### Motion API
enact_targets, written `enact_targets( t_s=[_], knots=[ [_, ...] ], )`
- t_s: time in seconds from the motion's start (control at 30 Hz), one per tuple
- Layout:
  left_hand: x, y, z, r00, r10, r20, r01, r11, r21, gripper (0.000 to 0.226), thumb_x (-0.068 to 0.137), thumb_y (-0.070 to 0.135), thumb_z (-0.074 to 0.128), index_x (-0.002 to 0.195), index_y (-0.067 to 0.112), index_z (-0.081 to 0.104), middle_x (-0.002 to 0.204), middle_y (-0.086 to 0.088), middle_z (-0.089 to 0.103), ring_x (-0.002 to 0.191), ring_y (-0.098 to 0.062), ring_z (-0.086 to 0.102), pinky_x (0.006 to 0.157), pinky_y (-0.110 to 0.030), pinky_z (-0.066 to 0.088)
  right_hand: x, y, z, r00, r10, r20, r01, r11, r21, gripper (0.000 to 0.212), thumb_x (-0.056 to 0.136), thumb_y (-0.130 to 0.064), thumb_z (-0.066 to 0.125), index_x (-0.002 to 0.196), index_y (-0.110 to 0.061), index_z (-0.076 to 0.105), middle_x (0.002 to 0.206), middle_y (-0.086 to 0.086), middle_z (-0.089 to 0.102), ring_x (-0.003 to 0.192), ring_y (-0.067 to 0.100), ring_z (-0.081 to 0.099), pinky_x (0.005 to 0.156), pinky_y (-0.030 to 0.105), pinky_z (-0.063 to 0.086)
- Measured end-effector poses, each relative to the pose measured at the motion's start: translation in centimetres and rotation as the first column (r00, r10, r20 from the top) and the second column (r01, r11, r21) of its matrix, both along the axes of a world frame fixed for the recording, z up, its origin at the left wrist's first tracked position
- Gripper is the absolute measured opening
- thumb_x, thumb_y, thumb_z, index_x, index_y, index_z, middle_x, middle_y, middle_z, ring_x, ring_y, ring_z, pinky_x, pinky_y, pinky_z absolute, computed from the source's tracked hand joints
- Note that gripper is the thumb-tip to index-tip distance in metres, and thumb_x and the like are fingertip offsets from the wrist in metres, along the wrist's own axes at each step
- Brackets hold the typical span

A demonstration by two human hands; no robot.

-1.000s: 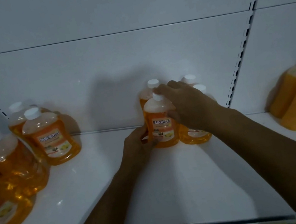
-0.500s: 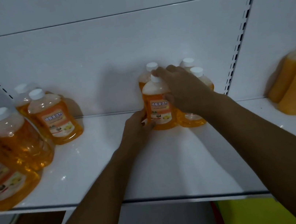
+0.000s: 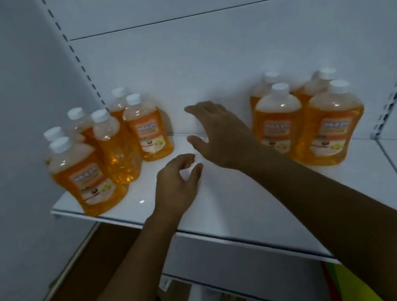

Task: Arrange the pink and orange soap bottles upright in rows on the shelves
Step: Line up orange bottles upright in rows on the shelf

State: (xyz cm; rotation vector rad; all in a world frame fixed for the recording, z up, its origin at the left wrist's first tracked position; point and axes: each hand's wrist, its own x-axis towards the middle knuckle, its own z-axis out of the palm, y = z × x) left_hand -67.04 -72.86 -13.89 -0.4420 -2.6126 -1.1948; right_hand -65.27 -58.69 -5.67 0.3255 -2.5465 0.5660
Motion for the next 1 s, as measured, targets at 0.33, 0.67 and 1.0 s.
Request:
enact_targets(
  t_s=[0.33,0.67,1.0],
  knots=[
    [3.9,-13.5,1.2,0.797,0.568,-0.206,-0.464,0.794,0.392,0.014,0.087,0.026,0.068,0.089,0.016,0.059,0.084,0.003,0.06,0.076,-0.008,0.056,0.066,-0.023,0.045,-3.7,-13.5,-1.8,0.918,0.396,0.026,-0.351,0.841,-0.413,0.063,0.089,-0.023,0.066,0.145,-0.018,0.036,0.143,0.003,0.045,0.133,0.019,0.04,0.104,0.031,0.035],
    [2.5,-15.2,0.4,0.855,0.485,0.183,-0.519,0.795,0.315,0.065,0.08,0.037,0.075,0.136,0.02,0.047,0.133,0.002,0.058,0.118,-0.017,0.056,0.095,-0.039,0.048,-3.8,-16.4,-2.4,0.888,0.456,0.058,-0.403,0.833,-0.379,0.067,0.091,-0.024,0.064,0.149,-0.022,0.029,0.146,0.003,0.037,0.136,0.02,0.034,0.109,0.039,0.037],
    [2.3,-11.5,0.2,0.982,0.185,0.037,-0.189,0.953,0.236,0.045,0.079,0.039,0.074,0.118,0.021,0.061,0.117,0.007,0.062,0.097,-0.008,0.06,0.06,-0.01,0.048,-1.8,-9.3,-0.9,0.9,0.429,0.078,-0.365,0.839,-0.403,0.062,0.082,-0.025,0.075,0.134,-0.011,0.043,0.133,0.009,0.051,0.119,0.024,0.053,0.097,0.041,0.051]
  ],
)
